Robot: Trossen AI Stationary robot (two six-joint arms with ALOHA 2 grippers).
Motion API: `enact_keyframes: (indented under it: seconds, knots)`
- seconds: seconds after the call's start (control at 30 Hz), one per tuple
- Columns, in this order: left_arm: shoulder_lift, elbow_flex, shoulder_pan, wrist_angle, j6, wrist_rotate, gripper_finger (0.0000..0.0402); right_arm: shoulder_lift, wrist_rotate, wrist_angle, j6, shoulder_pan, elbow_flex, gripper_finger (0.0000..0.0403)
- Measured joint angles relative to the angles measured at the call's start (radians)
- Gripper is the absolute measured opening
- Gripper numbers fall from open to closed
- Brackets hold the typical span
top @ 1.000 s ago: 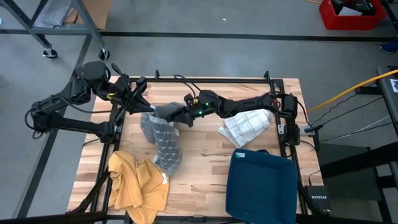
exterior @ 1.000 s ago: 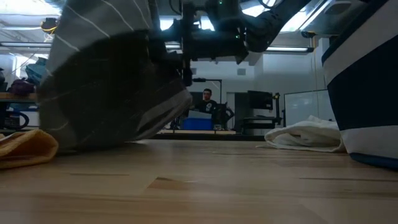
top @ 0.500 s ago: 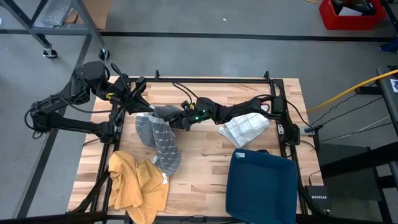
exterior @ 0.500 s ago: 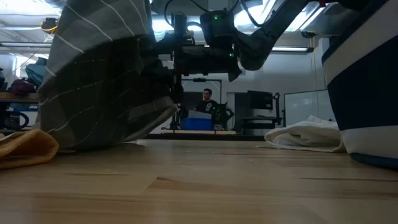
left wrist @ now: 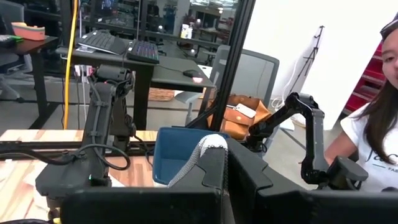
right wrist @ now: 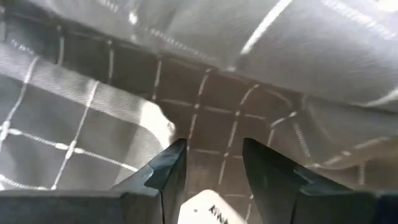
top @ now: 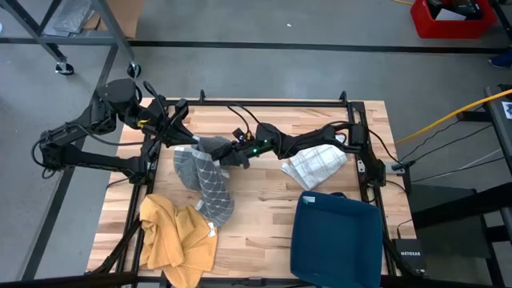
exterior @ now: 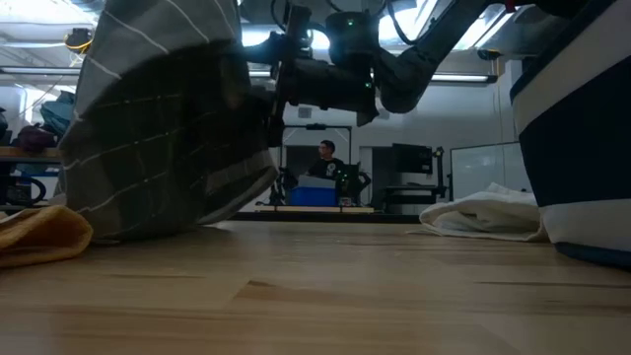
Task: Fold towel
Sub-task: Fold the gray kitchen towel
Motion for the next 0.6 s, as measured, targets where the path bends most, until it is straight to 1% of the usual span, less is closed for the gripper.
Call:
enact_keyframes:
  seconds: [0.3, 0.6]
  knots:
    - [0.000, 0.000, 0.000, -0.007, 0.000, 0.000, 0.0000, 0.000, -0.098, 0.074, 0.018, 0.000, 0.000, 0.0163]
    - [0.000, 0.000, 0.000, -0.029, 0.005, -0.001, 0.0000, 0.000, -0.111, 0.088, 0.018, -0.008, 0.000, 0.0163]
